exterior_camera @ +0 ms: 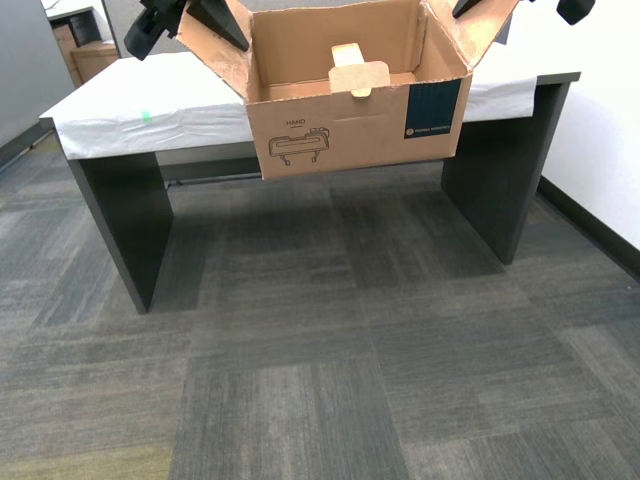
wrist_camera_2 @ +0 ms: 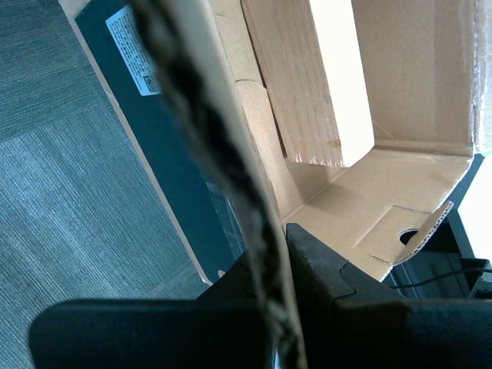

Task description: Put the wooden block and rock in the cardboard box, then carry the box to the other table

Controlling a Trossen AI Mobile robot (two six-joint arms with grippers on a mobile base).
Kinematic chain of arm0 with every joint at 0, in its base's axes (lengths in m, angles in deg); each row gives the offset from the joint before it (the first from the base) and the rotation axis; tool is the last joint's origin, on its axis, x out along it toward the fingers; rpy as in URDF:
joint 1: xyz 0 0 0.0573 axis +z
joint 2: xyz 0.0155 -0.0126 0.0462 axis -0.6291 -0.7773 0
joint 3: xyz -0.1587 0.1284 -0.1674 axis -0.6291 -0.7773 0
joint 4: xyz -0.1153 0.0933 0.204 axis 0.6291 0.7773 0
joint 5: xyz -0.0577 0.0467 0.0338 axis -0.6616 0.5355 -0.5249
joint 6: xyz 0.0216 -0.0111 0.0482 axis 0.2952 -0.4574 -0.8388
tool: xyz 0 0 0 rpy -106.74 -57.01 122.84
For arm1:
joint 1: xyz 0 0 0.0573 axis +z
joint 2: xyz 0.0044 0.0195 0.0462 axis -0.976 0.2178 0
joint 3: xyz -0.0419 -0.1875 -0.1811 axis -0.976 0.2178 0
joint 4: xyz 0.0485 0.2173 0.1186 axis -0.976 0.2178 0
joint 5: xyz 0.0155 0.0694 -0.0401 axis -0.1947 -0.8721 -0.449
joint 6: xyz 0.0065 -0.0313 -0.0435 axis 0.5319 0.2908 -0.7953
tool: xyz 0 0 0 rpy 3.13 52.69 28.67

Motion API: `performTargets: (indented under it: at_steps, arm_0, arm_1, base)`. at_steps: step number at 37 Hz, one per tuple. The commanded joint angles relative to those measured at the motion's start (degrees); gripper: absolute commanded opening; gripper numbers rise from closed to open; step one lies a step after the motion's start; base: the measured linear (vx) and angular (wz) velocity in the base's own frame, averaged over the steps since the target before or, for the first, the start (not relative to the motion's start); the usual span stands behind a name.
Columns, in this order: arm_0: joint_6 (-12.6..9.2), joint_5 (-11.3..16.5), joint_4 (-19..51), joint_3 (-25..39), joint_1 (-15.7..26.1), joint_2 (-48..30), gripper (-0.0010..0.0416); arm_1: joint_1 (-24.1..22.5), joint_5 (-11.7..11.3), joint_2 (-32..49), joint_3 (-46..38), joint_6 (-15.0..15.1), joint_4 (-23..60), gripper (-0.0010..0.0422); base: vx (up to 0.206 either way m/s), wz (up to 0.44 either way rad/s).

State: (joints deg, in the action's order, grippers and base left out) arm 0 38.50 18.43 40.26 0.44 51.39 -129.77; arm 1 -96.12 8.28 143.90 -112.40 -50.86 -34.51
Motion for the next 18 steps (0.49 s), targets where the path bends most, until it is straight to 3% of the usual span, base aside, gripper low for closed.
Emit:
performTargets:
  at_steps: [1,6,18]
  arm_0:
    - [-0.4,0.5,-0.2,0.0,0.1,0.0,-0.0001]
    - [-0.4,0.5,-0.1,0.0,0.1,0.0,-0.0001]
    - [0.3,0.5,2.0,0.0,0.0,0.0,-0.0001]
  arm_1:
    - [-0.1,2.2,-0.1,-0.1,0.0,0.1,-0.0001]
    - [-0.1,4.8,-0.1,-0.2,-0.1,0.0,-0.0001]
    - [-0.1,4.5,-0.1,-0.2,-0.7,-0.5,-0.0001]
  base:
    - [0.107,0.039]
    - [0.106,0.032]
    - [0.107,0.023]
